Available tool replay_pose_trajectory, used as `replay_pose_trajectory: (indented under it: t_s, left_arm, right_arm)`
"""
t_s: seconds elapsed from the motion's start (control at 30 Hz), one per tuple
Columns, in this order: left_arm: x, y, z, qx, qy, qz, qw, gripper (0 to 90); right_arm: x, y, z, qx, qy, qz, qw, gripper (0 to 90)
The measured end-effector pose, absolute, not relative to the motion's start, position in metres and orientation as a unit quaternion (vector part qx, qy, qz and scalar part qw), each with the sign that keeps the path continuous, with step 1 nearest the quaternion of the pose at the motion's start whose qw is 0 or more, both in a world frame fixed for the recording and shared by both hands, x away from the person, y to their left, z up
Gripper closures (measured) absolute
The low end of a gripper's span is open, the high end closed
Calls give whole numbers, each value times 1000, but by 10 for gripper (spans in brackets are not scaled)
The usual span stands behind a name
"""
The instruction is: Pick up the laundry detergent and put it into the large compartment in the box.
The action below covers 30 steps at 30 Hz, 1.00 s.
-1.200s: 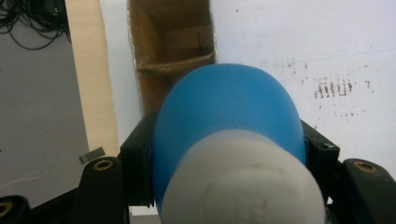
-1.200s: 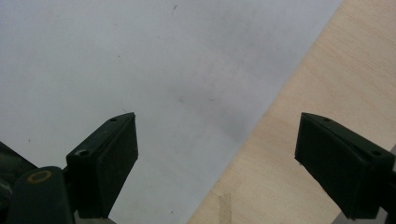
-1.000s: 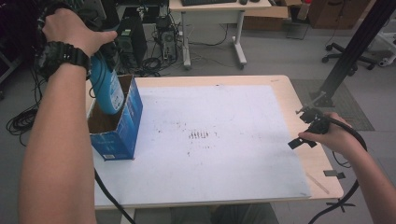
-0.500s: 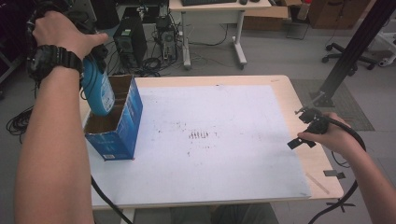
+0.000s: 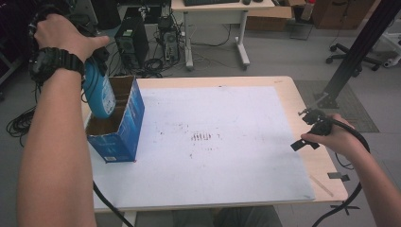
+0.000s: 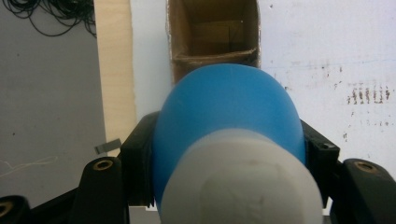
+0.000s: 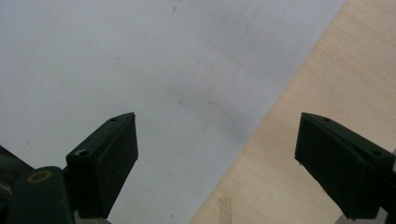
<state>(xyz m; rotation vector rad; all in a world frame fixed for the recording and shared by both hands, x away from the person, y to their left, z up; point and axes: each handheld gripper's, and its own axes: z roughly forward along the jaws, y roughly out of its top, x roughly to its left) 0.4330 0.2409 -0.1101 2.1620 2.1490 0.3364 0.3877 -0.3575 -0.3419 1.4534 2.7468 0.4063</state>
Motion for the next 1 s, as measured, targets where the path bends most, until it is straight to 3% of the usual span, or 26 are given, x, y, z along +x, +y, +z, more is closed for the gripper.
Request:
replay_pose_trajectory:
  t_s: [1.0]
  left_arm:
    - [439, 244, -144, 707, 701, 88, 29, 376]
  right_arm:
    - [390, -353, -345, 462, 878, 123, 1, 134]
